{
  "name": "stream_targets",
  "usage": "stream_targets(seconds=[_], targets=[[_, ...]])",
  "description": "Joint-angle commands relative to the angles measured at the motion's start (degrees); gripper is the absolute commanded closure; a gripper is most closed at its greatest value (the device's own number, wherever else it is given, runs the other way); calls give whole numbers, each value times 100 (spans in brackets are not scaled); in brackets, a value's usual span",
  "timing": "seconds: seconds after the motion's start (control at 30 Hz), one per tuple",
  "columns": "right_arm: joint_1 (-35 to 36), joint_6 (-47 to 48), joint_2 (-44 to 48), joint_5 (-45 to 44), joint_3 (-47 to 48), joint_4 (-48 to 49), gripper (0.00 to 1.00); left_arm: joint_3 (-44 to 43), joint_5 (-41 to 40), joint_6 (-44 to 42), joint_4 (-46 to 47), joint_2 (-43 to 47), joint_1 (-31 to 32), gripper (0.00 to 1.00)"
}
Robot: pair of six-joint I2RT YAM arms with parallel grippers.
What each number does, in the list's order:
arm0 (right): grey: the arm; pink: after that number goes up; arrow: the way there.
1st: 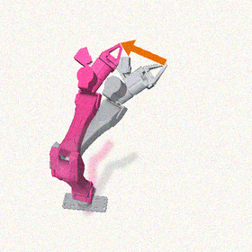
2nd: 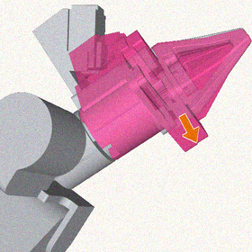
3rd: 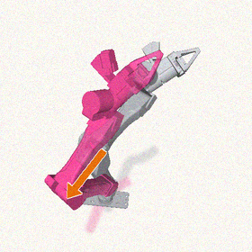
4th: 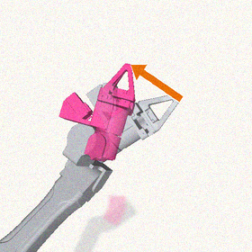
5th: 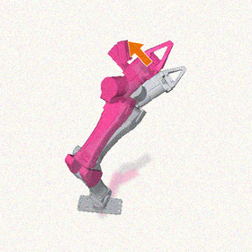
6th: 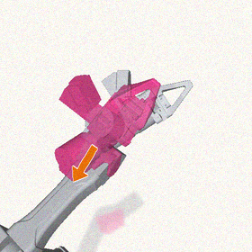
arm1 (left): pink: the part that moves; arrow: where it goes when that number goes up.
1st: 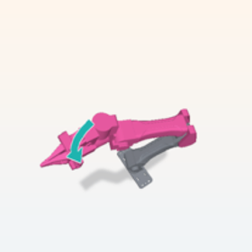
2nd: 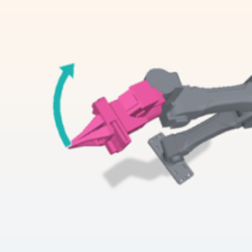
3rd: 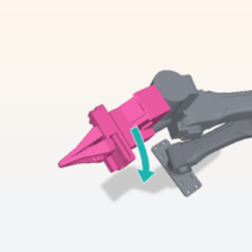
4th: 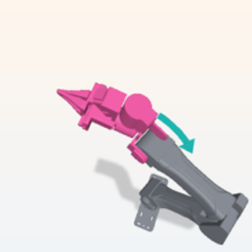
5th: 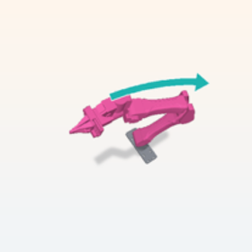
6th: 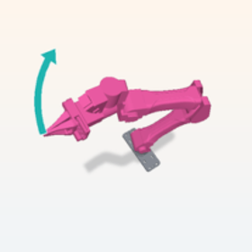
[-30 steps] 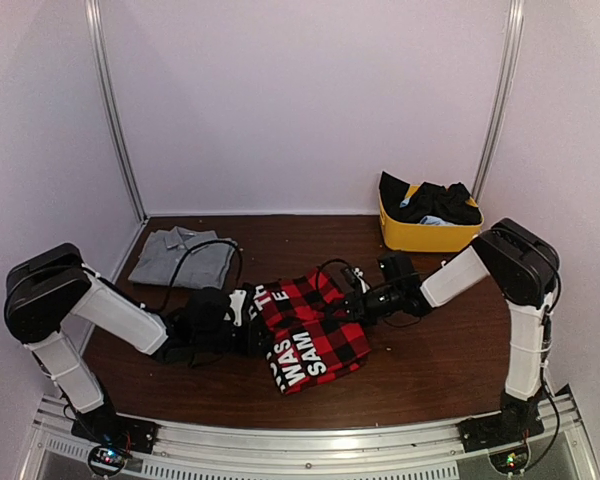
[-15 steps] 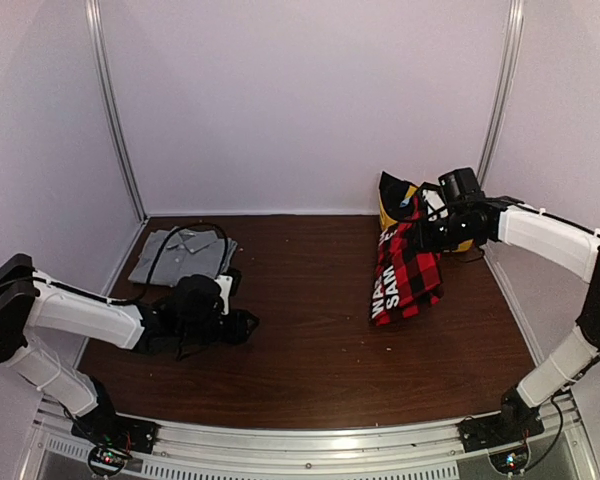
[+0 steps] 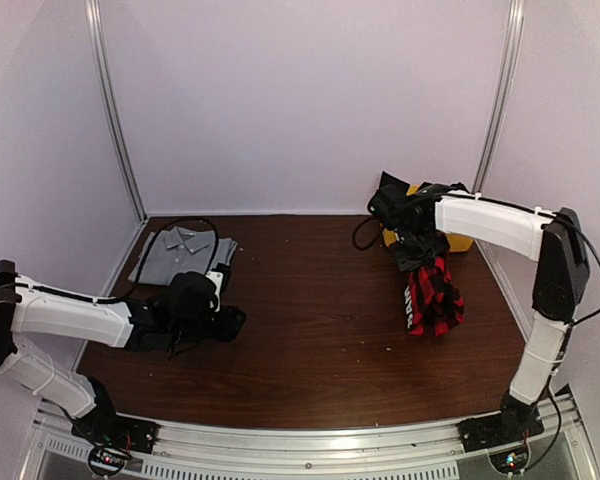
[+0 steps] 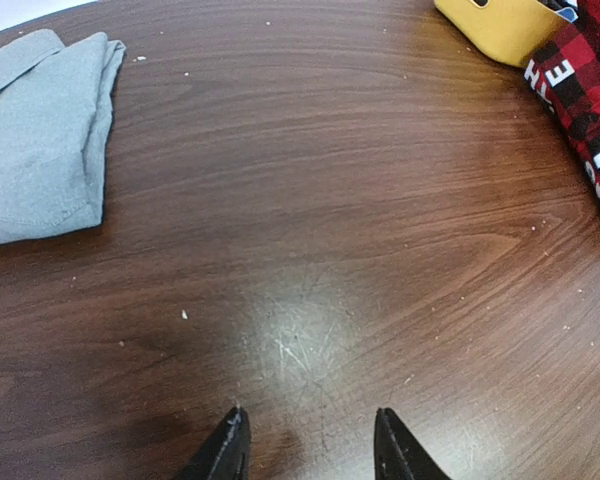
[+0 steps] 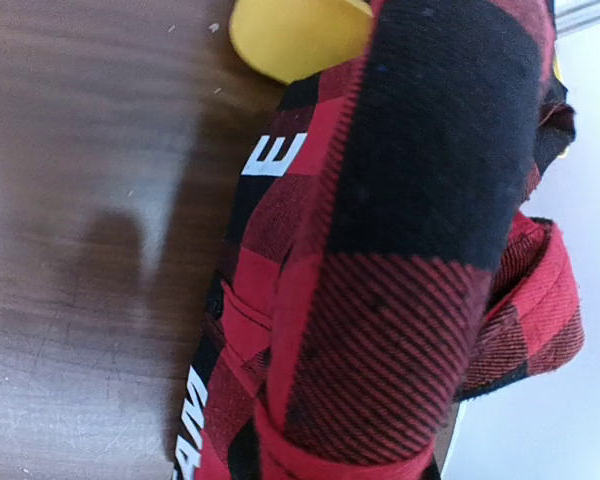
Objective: Fold and stack the long sleeve shirts
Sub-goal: Turn over the square-folded shirt at the center of the board.
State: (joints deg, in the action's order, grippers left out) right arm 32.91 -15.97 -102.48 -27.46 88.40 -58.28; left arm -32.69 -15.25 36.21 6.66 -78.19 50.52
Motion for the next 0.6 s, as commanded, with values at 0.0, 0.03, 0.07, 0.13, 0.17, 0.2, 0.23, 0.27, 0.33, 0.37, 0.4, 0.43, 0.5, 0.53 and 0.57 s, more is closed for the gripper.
stream_targets(seconds=[0.0,0.03,0.07,0.13,0.17,0.2,0.23,0.27,0.33,0.37,0.4,0.43,0.5,0.53,0.57], targets=[[992,-678,-595,-793,480,-869,100,-1,-247,-76,-136,199,10,56],[1237,-812,-790,-822,616,-969,100,-1,-292,-78,-184,218,6,56],[1481,-912,-1002,-822,764,-1042,100,-9,-338,-64,-235,237,10,56],[1954,-1069,-1528,-735,1084,-1093,100,-30,-508,21,-397,279,10,56],[2187,-1096,-1785,-654,1241,-1075,100,-46,-625,99,-507,297,0,56],[2386,-1138,-2053,-591,1445,-1094,99,-53,-726,149,-621,329,-6,56],[2599,-1222,-2358,-573,1688,-1173,97,-60,-801,203,-725,367,-15,56],[2774,-1292,-2653,-565,1953,-1297,96,-54,-913,263,-860,422,-30,56],[3119,-1354,-3133,-501,2440,-1429,93,-37,-1087,391,-1070,587,-46,56],[3232,-1365,-3288,-435,2637,-1431,90,-17,-1174,444,-1172,705,-57,56],[3340,-1373,-3412,-346,2832,-1402,86,36,-1233,489,-1247,833,-68,56],[3453,-1382,-3474,-282,2915,-1349,82,73,-1286,526,-1312,995,-87,56],[3635,-1397,-3519,-204,3004,-1222,72,144,-1389,569,-1432,1319,-126,55],[3708,-1393,-3505,-105,3012,-1134,67,174,-1436,575,-1491,1530,-150,55],[3776,-1392,-3469,-52,2999,-1046,62,201,-1470,575,-1534,1675,-180,55]])
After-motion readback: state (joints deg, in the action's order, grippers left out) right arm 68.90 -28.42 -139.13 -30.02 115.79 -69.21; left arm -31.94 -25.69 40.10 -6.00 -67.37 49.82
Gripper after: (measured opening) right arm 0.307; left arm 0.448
